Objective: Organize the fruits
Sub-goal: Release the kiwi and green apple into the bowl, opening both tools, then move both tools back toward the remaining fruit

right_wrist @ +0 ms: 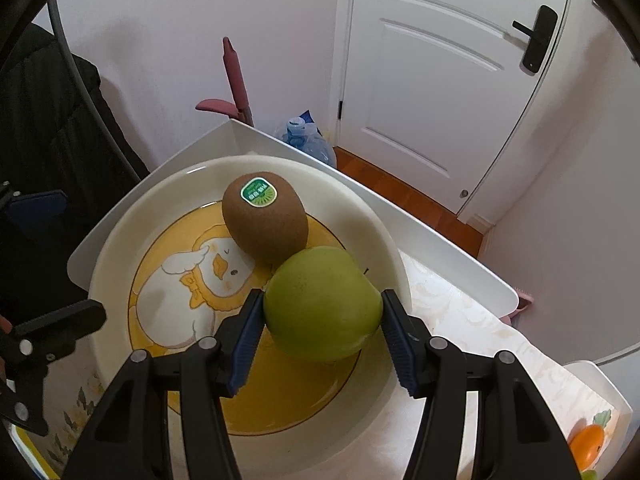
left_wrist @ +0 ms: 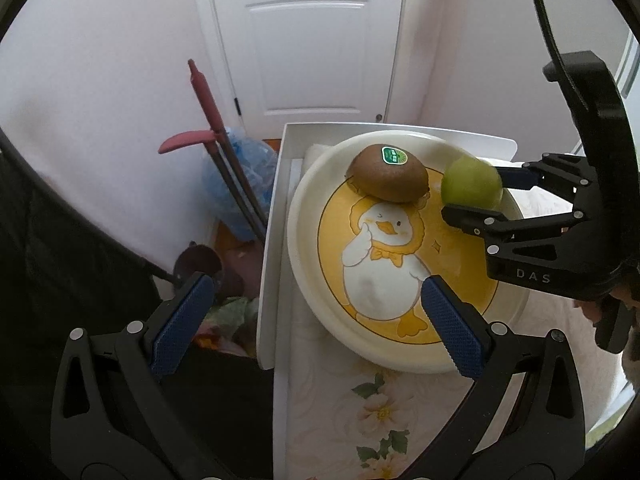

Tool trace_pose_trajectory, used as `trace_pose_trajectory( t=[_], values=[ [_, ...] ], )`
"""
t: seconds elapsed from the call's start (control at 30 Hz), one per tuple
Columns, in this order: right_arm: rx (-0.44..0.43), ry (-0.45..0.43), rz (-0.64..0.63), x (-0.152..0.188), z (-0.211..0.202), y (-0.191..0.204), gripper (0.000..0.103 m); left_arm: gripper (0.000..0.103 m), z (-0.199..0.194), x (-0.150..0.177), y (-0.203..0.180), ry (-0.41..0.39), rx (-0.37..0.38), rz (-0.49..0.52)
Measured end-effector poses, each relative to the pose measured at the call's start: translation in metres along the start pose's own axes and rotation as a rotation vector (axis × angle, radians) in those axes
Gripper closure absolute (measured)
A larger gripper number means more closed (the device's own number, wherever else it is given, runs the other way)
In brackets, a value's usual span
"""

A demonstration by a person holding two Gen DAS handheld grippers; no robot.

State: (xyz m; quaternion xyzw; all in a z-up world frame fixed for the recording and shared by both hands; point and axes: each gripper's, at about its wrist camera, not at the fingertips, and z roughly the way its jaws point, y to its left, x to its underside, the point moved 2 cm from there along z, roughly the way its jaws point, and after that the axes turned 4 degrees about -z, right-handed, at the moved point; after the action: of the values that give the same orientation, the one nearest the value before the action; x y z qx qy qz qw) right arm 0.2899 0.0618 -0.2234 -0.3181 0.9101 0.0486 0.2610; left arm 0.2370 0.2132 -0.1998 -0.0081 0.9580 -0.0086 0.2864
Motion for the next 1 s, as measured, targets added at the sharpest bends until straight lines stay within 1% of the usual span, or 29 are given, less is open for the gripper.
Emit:
trace_pose_trajectory(
  t=[0.03, 0.07, 0.1, 0.13, 0.4, 0.63, 0.73, 0.87, 1.0],
  values=[
    [-0.003, -0.004, 0.004, 0.001, 0.000, -0.001, 0.047, 0.000, 0.000, 0.000, 0.000, 0.001, 0.000, 0.000],
    [-0.005, -0.021, 0.005, 0.001, -0.002, 0.000, 0.042, 0.000, -0.001, 0.001, 0.001, 0.002, 0.000, 0.000],
    [-0.003, -0.042, 0.004, 0.000, -0.006, 0.000, 0.017, 0.000, -0.001, 0.001, 0.001, 0.004, 0.000, 0.000],
    [-0.005, -0.055, 0.004, -0.001, -0.009, 0.000, 0.000, 0.000, -0.002, 0.002, 0.001, 0.005, 0.001, -0.001],
    [-0.006, -0.066, 0.007, 0.000, -0.022, 0.004, 0.000, 0.000, -0.012, 0.003, 0.003, 0.004, -0.001, 0.005],
    [-0.009, -0.090, 0.043, 0.001, -0.048, 0.005, 0.000, 0.000, -0.035, -0.006, -0.001, -0.037, -0.018, 0.033],
    [-0.008, -0.103, 0.061, 0.004, -0.065, 0.005, 0.000, 0.000, -0.048, -0.010, -0.005, -0.057, -0.023, 0.037],
    [0.003, -0.122, 0.078, 0.012, -0.092, 0.005, 0.000, 0.000, -0.063, -0.012, -0.011, -0.074, -0.008, 0.035],
    [0.018, -0.135, 0.108, 0.021, -0.117, 0.001, 0.000, 0.000, -0.078, -0.012, -0.026, -0.094, 0.009, 0.050]
  ],
)
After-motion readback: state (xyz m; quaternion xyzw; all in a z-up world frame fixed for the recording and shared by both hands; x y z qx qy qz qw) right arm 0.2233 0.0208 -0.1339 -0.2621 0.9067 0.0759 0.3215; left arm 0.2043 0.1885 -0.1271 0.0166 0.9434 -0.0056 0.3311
